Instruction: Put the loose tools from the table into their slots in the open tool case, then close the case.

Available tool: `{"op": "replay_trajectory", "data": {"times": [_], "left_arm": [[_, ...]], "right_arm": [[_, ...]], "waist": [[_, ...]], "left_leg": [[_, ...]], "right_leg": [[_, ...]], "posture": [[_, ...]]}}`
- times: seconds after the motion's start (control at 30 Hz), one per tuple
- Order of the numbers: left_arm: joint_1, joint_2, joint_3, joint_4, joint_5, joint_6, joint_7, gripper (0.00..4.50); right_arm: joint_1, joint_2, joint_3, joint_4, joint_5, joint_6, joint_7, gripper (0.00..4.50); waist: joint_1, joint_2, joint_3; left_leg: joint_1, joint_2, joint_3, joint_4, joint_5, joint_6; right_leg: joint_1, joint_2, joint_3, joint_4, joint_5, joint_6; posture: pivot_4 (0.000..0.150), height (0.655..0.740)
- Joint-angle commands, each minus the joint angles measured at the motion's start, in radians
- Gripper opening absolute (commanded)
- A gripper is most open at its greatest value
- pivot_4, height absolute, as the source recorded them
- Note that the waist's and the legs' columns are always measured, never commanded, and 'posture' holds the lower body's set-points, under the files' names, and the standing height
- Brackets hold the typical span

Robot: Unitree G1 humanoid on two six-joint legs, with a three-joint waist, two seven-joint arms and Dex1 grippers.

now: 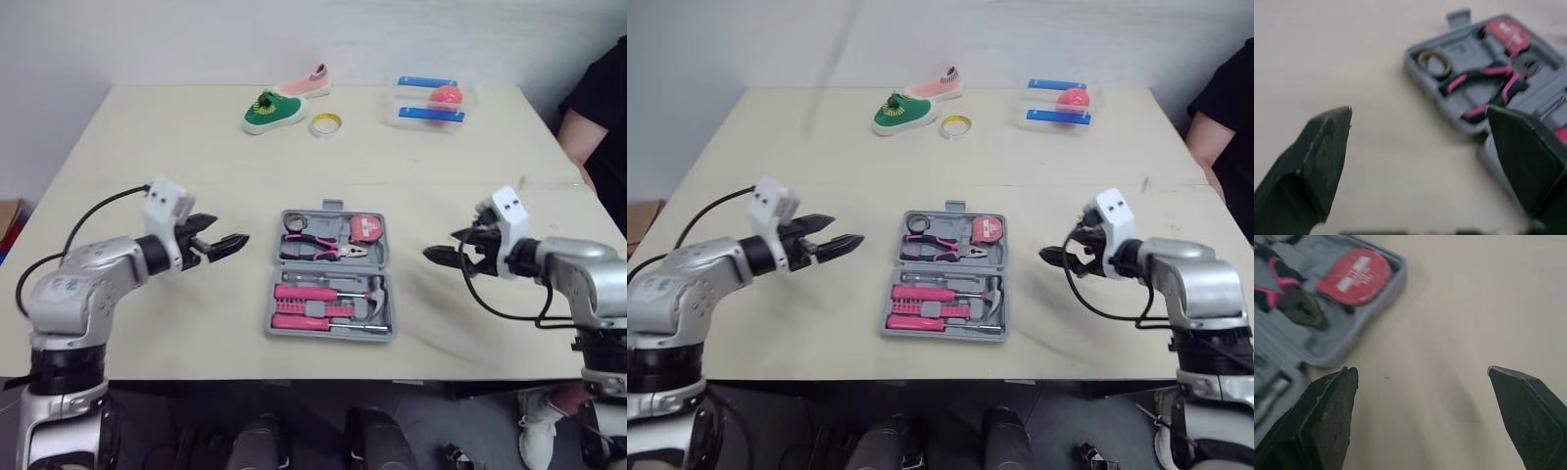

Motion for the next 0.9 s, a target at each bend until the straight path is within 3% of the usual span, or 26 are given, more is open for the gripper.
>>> {"op": "replay_trajectory", "data": {"times": [0.03, 0.2, 0.63, 0.9], "left_arm": [[-0.087, -0.029, -0.089, 0.049, 0.054, 0.067, 0.071, 4.49], [-0.222, -0.130, -0.121, 0.192, 0.088, 0.130, 0.155, 4.49], [-0.311, -0.121, -0.226, 0.279, 0.130, 0.192, 0.114, 4.49], [-0.309, -0.152, -0.210, 0.299, 0.145, 0.198, 0.142, 4.49]], "right_arm": [[-0.134, 0.027, 0.056, -0.018, 0.011, 0.287, -0.098, 4.50], [-0.260, 0.169, 0.022, 0.052, -0.051, 0.403, -0.269, 4.50], [-0.356, 0.249, 0.069, 0.185, -0.053, 0.441, -0.411, 4.50], [-0.356, 0.303, 0.063, 0.229, -0.024, 0.441, -0.443, 4.50]], "waist": [[0.002, 0.000, 0.000], [0.006, -0.001, 0.000], [0.002, -0.001, 0.000], [0.001, -0.001, 0.000]], "left_leg": [[-0.001, 0.000, 0.000, -0.001, 0.000, 0.000], [-0.016, -0.002, 0.002, 0.002, 0.005, 0.001], [-0.016, -0.001, 0.003, 0.002, 0.007, 0.001], [-0.016, 0.000, 0.003, 0.002, 0.007, 0.000]], "right_leg": [[-0.001, 0.000, 0.000, 0.000, 0.000, 0.000], [-0.016, 0.005, -0.003, 0.006, 0.000, 0.000], [-0.017, 0.009, -0.006, 0.006, 0.000, 0.001], [-0.017, 0.011, -0.004, 0.007, 0.000, 0.001]], "posture": [[0.150, 0.7400], [0.150, 0.7400], [0.150, 0.7400], [0.150, 0.7400]]}}
